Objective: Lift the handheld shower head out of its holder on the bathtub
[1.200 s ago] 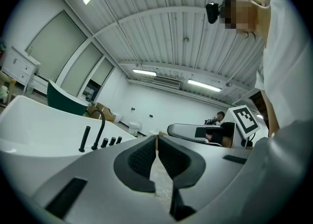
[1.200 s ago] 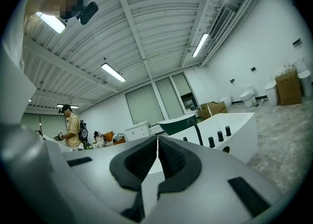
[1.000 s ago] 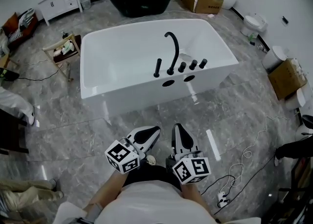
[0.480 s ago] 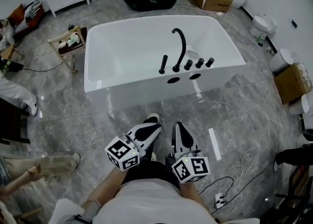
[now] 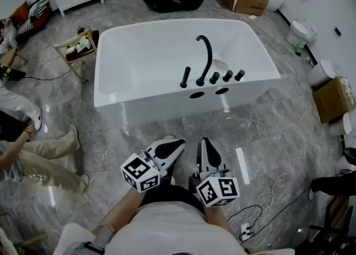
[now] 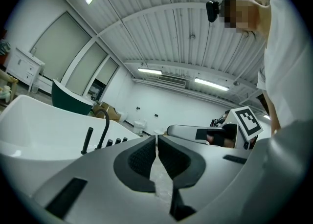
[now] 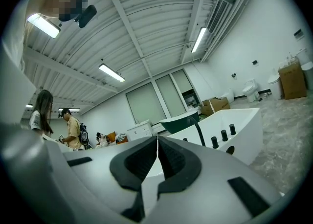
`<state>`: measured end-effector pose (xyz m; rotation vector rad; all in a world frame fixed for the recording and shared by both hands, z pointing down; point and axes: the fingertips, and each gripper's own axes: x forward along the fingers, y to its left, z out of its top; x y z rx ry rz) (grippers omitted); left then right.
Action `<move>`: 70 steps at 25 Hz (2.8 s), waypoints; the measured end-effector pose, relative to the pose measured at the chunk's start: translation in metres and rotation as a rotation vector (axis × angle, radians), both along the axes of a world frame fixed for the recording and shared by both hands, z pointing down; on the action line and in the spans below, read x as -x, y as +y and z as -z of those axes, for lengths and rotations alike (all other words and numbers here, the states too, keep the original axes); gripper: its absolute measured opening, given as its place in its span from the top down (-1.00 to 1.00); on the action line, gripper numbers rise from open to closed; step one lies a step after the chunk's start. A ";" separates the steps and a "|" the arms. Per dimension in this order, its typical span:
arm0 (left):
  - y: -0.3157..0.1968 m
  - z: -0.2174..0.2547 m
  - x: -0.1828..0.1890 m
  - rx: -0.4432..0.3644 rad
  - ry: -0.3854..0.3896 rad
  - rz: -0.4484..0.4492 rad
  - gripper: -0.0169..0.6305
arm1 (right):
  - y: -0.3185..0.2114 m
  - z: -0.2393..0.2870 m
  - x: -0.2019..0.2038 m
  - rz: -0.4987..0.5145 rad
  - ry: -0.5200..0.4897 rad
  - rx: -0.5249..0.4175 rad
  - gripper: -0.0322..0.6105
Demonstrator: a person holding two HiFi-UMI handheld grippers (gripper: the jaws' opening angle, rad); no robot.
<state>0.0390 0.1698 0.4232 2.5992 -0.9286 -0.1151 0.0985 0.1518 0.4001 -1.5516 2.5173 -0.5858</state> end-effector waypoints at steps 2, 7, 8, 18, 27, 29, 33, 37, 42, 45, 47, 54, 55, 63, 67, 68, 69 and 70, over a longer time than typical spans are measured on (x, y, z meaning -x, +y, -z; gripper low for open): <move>-0.010 0.000 0.001 -0.002 0.003 0.006 0.89 | -0.010 0.001 0.001 0.004 0.000 -0.006 0.84; -0.036 -0.003 0.000 0.009 0.011 0.015 0.89 | -0.033 0.001 0.002 0.019 0.010 -0.013 0.84; -0.040 -0.003 0.000 0.013 0.013 0.015 0.89 | -0.038 0.001 0.002 0.021 0.011 -0.009 0.84; -0.103 0.000 0.008 0.022 0.038 0.027 0.89 | -0.100 -0.002 0.008 0.028 0.019 0.009 0.84; -0.154 0.005 0.021 0.029 0.044 0.040 0.89 | -0.154 0.006 0.021 0.051 0.032 0.003 0.84; -0.165 0.006 0.024 0.031 0.045 0.042 0.89 | -0.165 0.006 0.026 0.058 0.032 0.006 0.84; -0.185 0.006 0.027 0.042 0.050 0.046 0.89 | -0.184 0.005 0.031 0.065 0.033 0.017 0.84; -0.206 0.005 0.030 0.048 0.056 0.043 0.89 | -0.205 0.005 0.035 0.071 0.035 0.021 0.84; -0.235 0.001 0.029 0.059 0.052 0.033 0.89 | -0.233 0.003 0.034 0.059 0.052 0.027 0.84; -0.251 0.000 0.029 0.060 0.050 0.023 0.89 | -0.247 -0.001 0.034 0.050 0.057 0.040 0.84; -0.261 0.000 0.029 0.056 0.046 0.021 0.89 | -0.258 -0.002 0.035 0.055 0.054 0.041 0.84; -0.298 -0.003 0.034 0.042 0.030 0.038 0.89 | -0.294 -0.006 0.038 0.068 0.070 0.017 0.84; -0.302 -0.003 0.035 0.040 0.028 0.038 0.89 | -0.299 -0.007 0.039 0.069 0.069 0.014 0.84; -0.329 -0.005 0.045 0.021 0.002 0.038 0.89 | -0.338 0.004 0.042 0.055 0.050 -0.076 0.84; -0.337 -0.004 0.043 0.010 0.003 0.045 0.89 | -0.348 0.005 0.034 0.061 0.020 -0.065 0.84; -0.337 -0.003 0.042 0.010 0.005 0.047 0.89 | -0.350 0.002 0.033 0.067 0.022 -0.039 0.84; -0.337 -0.002 0.041 0.011 0.008 0.049 0.89 | -0.351 0.000 0.033 0.074 0.024 -0.014 0.84; -0.336 -0.002 0.041 0.012 0.009 0.052 0.89 | -0.351 0.000 0.033 0.082 0.021 0.001 0.84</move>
